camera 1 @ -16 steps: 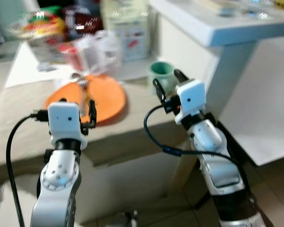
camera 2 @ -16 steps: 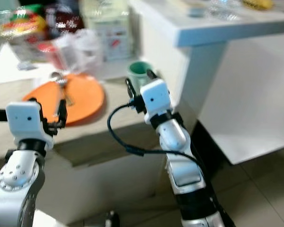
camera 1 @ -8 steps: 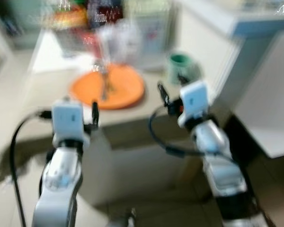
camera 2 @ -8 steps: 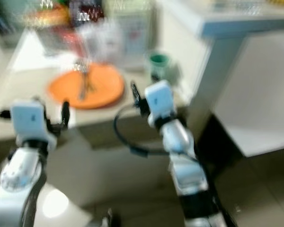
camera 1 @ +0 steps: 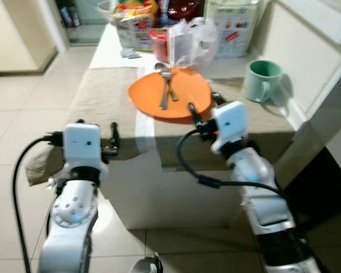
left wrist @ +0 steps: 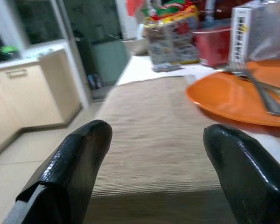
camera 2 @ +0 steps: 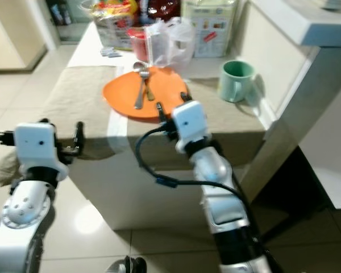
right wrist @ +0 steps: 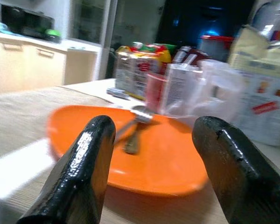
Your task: Setting the table
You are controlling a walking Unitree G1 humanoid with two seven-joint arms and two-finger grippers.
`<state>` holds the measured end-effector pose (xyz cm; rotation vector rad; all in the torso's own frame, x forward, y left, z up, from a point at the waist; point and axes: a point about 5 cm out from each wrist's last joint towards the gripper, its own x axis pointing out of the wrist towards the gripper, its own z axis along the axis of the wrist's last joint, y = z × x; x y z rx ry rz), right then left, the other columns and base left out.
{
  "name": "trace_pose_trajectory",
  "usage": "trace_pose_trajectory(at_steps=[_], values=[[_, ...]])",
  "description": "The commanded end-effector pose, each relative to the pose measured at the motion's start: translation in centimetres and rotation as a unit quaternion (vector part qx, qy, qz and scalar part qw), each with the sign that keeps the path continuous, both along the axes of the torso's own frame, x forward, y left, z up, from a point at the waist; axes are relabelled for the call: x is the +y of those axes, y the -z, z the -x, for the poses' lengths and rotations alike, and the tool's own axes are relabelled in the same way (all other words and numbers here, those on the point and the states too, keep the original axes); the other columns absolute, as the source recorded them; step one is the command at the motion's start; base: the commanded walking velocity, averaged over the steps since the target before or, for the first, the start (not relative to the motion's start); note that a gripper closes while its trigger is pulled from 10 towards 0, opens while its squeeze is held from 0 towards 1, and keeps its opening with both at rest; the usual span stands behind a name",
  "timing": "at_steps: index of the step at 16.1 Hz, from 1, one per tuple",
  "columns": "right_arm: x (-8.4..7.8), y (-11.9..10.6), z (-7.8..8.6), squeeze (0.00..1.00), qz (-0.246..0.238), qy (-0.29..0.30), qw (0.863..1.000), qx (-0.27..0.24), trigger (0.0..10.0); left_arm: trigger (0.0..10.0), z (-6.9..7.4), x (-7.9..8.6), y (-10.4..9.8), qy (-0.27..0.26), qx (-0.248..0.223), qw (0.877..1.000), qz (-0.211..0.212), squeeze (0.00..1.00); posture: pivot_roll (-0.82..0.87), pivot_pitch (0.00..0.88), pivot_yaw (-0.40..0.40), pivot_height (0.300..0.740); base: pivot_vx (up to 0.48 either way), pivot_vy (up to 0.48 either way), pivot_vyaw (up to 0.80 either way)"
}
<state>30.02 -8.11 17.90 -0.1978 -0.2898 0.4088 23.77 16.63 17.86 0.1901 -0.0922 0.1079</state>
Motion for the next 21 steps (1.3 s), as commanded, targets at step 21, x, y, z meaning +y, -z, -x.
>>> trace_pose_trajectory(at_steps=[21], values=[[-2.9, 2.6, -3.1, 0.0, -0.157, 0.084, 0.979, 0.098, 10.0, 10.0, -2.1, 3.3, 0.9, -0.048, 0.026, 0.987, 0.154, 0.0, 0.0, 0.016, 0.044, 0.74, 0.0, 0.0, 0.0]])
